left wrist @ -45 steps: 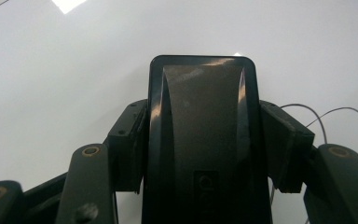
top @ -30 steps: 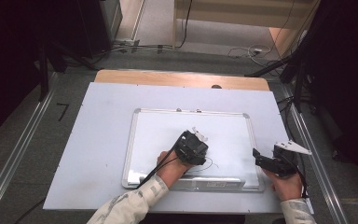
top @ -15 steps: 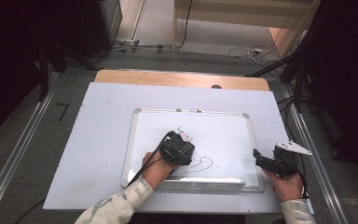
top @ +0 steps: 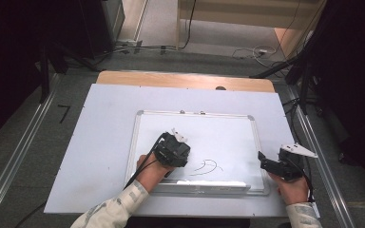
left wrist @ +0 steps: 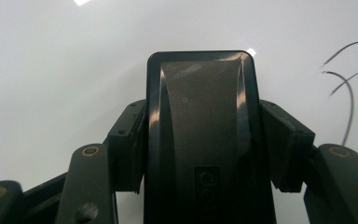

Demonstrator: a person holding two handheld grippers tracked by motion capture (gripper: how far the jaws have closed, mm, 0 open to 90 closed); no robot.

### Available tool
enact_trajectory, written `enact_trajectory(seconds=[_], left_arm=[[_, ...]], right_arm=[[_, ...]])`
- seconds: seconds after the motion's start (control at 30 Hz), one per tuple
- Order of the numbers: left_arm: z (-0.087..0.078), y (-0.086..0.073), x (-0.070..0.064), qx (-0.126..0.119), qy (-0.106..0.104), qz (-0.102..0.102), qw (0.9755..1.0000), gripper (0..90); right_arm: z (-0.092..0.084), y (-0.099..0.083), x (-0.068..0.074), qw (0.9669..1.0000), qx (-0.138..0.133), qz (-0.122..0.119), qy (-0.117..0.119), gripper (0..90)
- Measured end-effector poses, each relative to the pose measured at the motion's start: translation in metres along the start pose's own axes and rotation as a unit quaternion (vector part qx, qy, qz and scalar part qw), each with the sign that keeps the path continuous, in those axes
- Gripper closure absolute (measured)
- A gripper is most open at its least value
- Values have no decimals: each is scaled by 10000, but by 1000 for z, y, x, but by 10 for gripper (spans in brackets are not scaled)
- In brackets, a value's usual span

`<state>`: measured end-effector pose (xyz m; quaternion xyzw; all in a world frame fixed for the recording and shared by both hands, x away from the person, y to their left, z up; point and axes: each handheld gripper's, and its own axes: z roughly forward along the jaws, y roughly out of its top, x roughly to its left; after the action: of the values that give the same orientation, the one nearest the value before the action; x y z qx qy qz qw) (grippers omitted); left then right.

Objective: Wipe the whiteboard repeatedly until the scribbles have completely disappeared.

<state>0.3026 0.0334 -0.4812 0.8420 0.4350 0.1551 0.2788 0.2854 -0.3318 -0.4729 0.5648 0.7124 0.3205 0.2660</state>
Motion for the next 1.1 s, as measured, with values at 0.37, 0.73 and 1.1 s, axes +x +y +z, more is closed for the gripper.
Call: enact_trajectory(seconds=[0.37,0.73,1.1], left_arm=[[3,6,-10,93,116,68,9999,410],[14,19,-33,24,54,74,10000,410],[20,27,-44,6,-5,80,10000,410]], right_arm=[[3,2,4,10000,24,-43,10,147],[2,2,3,10000,3,-38,28,147],[3,2,3,10000,7,-36,21,147]])
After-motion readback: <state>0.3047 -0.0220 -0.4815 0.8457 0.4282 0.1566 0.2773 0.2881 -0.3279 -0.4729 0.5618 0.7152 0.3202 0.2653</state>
